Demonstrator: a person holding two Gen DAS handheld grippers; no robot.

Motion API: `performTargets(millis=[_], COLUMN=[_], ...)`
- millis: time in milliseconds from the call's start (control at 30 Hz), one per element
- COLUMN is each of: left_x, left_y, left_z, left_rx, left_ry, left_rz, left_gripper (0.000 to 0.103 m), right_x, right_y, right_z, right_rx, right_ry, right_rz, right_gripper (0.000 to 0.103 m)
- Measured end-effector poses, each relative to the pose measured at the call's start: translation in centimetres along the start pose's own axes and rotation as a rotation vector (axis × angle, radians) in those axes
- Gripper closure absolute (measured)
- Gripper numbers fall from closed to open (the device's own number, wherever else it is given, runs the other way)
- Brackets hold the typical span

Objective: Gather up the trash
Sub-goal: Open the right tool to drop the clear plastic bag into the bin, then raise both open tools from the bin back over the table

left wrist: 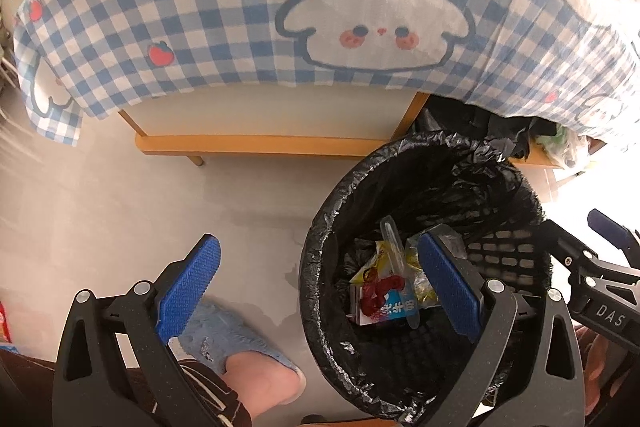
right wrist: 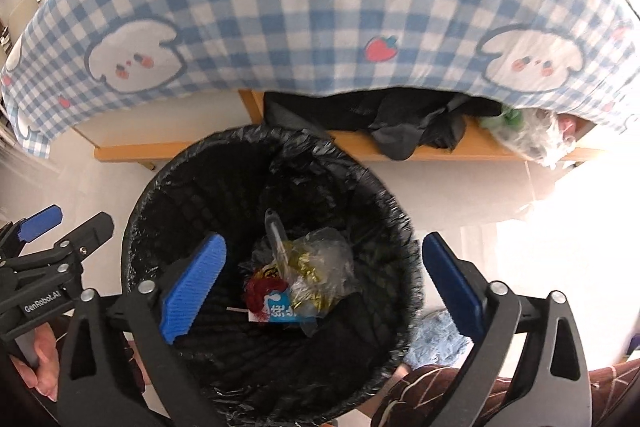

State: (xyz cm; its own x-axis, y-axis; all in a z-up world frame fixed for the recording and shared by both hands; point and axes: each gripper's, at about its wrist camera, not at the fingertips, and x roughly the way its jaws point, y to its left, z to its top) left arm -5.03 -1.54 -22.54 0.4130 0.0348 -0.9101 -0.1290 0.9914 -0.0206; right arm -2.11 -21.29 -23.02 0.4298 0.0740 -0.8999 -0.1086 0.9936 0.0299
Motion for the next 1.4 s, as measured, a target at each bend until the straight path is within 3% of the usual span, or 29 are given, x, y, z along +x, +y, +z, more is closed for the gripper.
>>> performTargets(millis=[367,833,1100,1400], left_x=[-6.0,-12.5,-15.1,-16.9], left_y=[0.6,-0.1,-0.2,-1.2], left_z=[1.9,5.2,9.1,15.6], left_rx=[-0.056,-0.055,-0.061,-0.054], left_ry=[-0.049,-0.122,-0.162,-0.201], left_rz=[0.013,0.003,0.002,-0.022], left_gripper=[0.006,0.006,0.006,0.006], right_x=[-6.2,-15.0,-16.9,-18.0], right_y=[-0.8,-1.4,-1.7,-3.0], right_z=[2.2,6.9,10.4,16.9], right_rx=[0.010,0.016,-0.005,-0.028], right_ry=[-0.096,-0.245,-0.282,-0.346], right_rz=[-0.037,-0.008,-0.020,-0.071], right_gripper=[0.008,0.008,0.008,0.008])
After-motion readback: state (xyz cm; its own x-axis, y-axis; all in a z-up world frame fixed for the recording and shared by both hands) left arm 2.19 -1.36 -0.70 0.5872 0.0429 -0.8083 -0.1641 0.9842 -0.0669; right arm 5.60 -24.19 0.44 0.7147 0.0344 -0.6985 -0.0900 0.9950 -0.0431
